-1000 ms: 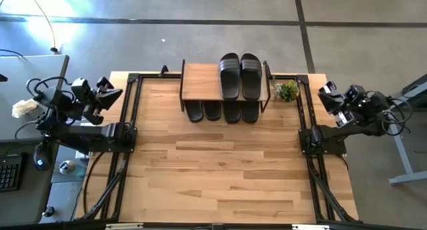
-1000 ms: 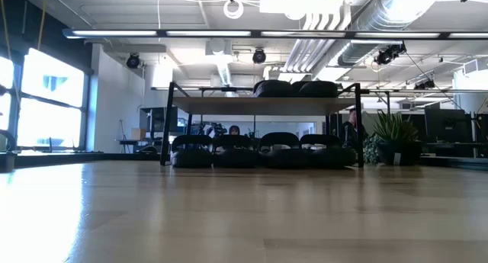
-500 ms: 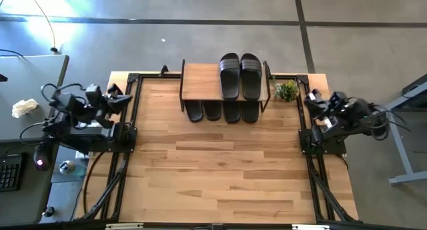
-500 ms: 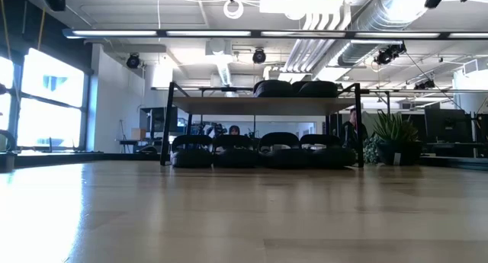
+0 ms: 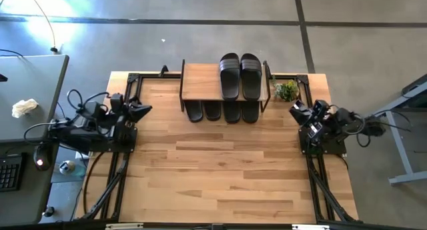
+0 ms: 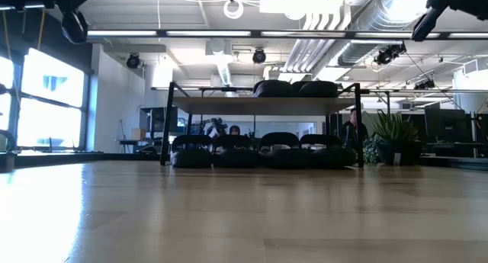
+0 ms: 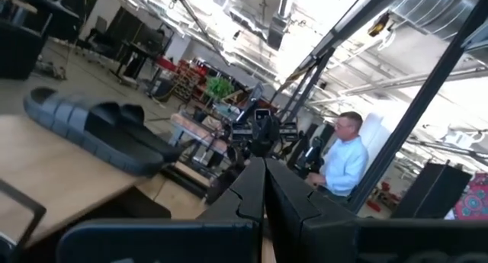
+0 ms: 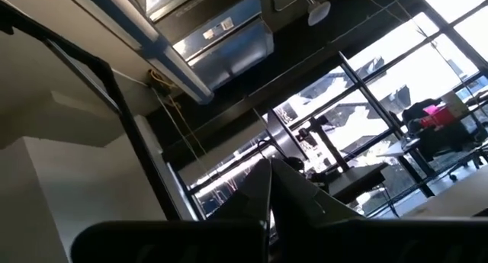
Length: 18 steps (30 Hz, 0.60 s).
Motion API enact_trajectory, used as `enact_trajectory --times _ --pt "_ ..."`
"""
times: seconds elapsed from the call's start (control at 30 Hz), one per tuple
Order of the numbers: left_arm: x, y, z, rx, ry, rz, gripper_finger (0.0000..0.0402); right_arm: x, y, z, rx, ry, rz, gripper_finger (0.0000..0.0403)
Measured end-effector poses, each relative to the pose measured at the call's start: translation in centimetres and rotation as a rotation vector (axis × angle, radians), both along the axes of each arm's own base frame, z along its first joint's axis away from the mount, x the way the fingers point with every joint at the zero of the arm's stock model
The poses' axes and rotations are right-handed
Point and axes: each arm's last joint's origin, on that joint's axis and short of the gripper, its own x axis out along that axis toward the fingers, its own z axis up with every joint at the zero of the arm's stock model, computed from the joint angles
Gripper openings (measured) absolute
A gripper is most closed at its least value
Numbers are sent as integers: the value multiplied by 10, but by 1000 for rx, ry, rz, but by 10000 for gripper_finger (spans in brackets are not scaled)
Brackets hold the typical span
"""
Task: Pick and place slides into the shelf
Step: Return to Home Position
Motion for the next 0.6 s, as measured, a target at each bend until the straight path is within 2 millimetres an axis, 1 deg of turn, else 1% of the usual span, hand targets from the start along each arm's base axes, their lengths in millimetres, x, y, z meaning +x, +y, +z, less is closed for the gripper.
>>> enact_trajectory --times 0.2,0.47,0.6 --pt "8 1 -15 -40 4 -10 0 4 0 -15 31 -6 -6 0" --pt "17 2 -37 -106 48 -20 0 8 1 -25 61 14 13 0" --pt "22 3 -46 -108 7 -24 0 9 1 -28 69 41 14 0"
